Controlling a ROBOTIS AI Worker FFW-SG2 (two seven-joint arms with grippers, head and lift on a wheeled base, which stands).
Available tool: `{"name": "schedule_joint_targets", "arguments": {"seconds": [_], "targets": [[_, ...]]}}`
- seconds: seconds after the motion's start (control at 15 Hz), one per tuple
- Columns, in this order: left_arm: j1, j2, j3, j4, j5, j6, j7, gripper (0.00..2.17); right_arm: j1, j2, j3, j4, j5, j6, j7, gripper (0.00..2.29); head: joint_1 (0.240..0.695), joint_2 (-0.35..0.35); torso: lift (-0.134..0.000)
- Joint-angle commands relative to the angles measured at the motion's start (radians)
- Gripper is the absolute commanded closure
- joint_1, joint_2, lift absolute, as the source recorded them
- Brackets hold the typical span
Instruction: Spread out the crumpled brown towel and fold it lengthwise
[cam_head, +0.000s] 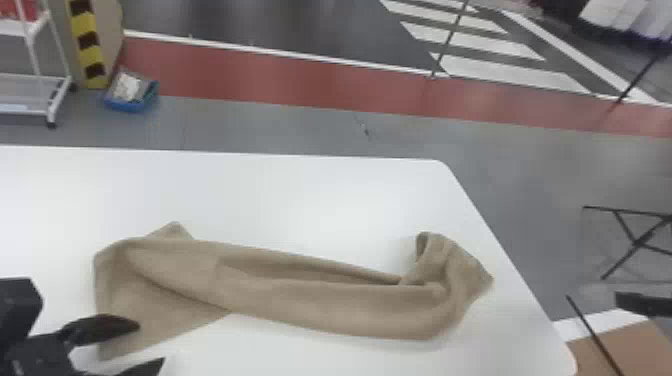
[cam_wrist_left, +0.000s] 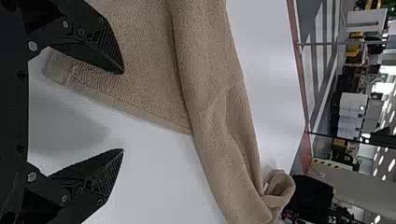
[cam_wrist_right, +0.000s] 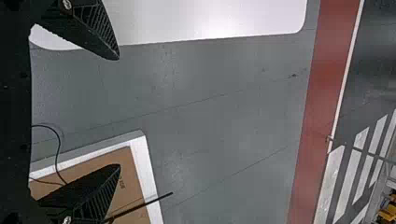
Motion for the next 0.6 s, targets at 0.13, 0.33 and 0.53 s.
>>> {"name": "schedule_joint_targets", "arguments": {"seconds": [0.13,0.33,0.53], "targets": [[-0.007,0.0,0.007,0.0,0.001,0.006,-0.005,0.42,-0.004,0.001,0.006,0.016,0.0,0.0,-0.01,0.06,0.695,-0.35,-0.124],[-0.021,0.0,0.005,0.005,0.001,0.012,-0.027,0.7,-0.012,0.007,0.017,0.016,0.002,0.003,-0.011,0.06,0.695,-0.35,-0.124],[-0.024,0.0,0.008,0.005,0.0,0.016,-0.028,1.0,-0.021,0.009,0.024,0.016,0.002,0.0,-0.014,0.06,0.695,-0.35,-0.124]]}}
